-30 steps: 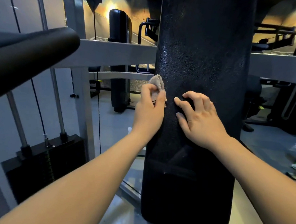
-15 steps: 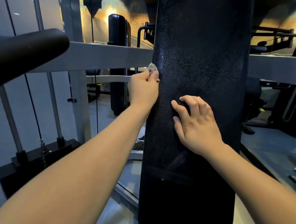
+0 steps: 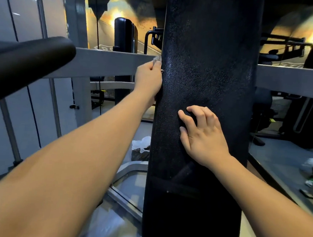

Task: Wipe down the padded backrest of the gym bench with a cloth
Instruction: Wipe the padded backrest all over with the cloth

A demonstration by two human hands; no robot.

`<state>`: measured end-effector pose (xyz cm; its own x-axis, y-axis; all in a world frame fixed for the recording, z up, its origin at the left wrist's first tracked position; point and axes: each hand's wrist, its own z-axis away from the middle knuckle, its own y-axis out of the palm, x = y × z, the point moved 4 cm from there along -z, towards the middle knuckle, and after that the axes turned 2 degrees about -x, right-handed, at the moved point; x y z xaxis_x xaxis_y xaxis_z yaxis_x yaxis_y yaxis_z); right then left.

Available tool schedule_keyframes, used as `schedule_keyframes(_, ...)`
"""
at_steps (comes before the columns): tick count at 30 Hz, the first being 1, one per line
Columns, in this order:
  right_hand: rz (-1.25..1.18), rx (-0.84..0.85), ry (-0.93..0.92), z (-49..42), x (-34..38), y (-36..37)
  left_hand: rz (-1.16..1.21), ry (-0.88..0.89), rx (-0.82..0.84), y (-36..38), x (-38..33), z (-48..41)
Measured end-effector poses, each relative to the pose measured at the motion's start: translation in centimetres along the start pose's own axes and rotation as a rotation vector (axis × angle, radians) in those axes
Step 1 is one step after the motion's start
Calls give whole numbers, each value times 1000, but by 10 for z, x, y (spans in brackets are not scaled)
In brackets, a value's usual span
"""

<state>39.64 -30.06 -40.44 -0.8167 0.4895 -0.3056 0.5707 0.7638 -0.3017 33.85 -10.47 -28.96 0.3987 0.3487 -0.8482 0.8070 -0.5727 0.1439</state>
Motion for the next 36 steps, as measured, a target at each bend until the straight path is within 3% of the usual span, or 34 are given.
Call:
schedule_keyframes(7, 30, -35, 1, 1, 2, 1, -110, 44, 95, -18, 37, 30)
schedule_keyframes(13, 28, -40, 1, 2, 2, 3, -375, -3, 214, -55, 72, 66)
schedule_keyframes(16, 33, -34, 2, 2, 2, 4, -191, -59, 63, -54, 38, 42)
schedule_keyframes(20, 20, -14, -7, 2, 2, 1, -105, 70, -93, -24, -21, 11)
schedule_keyframes(27, -5, 6, 8, -1, 1, -1, -284, 268, -113, -3, -18, 28)
schedule_keyframes(32, -14, 70, 14, -1, 3, -4, -334, 231, -110, -20, 9, 67)
schedule_keyframes(36, -1, 225, 25, -5, 4, -11, -337, 146, -20, -34, 29, 101)
